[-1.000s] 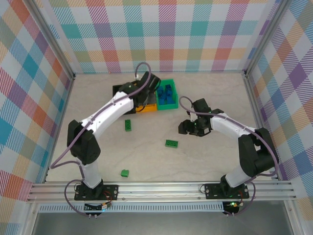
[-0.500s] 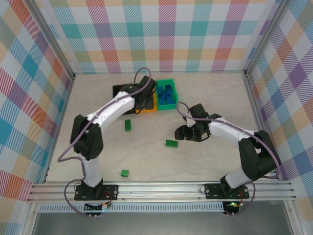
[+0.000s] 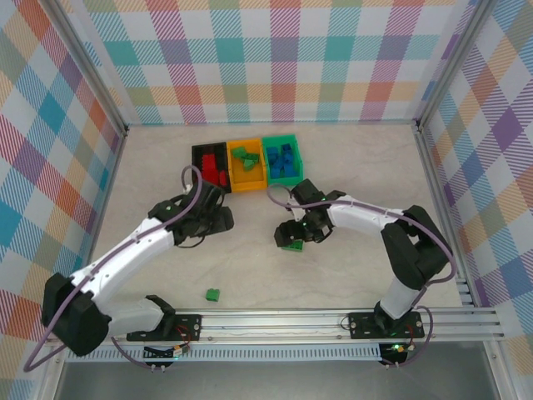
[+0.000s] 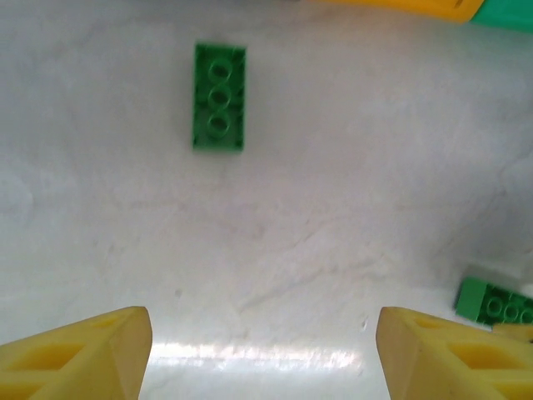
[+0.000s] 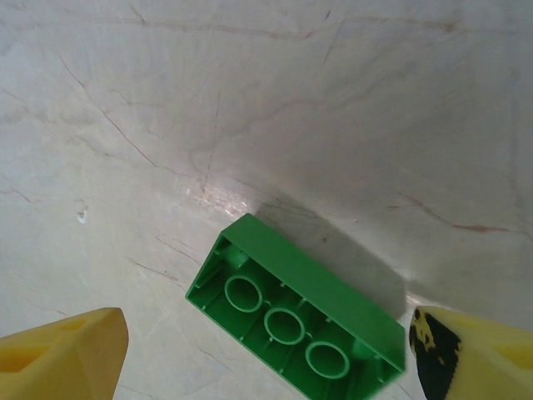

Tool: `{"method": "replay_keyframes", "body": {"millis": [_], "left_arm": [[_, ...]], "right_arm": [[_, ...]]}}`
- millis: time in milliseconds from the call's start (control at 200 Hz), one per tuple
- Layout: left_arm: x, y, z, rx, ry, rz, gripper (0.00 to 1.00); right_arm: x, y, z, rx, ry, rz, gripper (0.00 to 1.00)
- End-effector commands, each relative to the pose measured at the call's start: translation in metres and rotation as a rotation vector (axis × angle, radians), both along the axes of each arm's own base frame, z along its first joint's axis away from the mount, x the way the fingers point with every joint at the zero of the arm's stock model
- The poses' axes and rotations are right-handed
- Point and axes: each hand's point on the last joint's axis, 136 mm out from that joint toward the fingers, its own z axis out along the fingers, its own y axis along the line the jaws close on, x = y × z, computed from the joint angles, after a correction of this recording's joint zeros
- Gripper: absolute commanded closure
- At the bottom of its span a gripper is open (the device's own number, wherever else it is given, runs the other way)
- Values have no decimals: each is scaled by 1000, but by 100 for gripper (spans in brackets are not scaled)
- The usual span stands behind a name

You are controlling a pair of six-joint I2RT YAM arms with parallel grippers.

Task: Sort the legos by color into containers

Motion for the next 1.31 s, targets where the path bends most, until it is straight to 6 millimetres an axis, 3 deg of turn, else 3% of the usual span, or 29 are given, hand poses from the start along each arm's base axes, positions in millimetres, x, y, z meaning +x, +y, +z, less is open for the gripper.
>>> {"method": "replay_keyframes", "body": {"millis": [0,190,250,305,395,470,705,875,975,1140,1225,1300], "left_arm": [[-32,9,-19,-38,96,37,28],[-56,23,-36,-50,130,84,28],[-58,24,-37,-62,123,92,28],[-58,24,-38,-67,121,95,28],[-59,24,-39,-68,127,96,28],[-60,22,-43,-70,144,94,28],[-76,12,-55,-97,234,50,28],[-98,4,-62,-79,338,8,28],[-109,1,-64,-51,365,-12,28],[-121,-2,-75,-10,397,-23,29],[-123,3,-77,35,395,-13,29],[-125,9,-79,63,398,4,28]], "right_arm": [[-4,-8,-13,-109,9,10,12],[-8,-5,-27,-198,16,43,17],[-9,-4,-29,-217,16,44,24],[-9,-2,-29,-211,18,44,35],[-7,1,-25,-197,13,45,52],[-4,3,-20,-189,2,44,58],[16,32,6,-94,-31,57,66],[63,66,47,-2,-105,62,66],[104,85,75,47,-178,44,64],[174,111,104,120,-245,-9,60],[208,121,117,143,-299,-34,50],[225,126,118,144,-319,-47,30]]}}
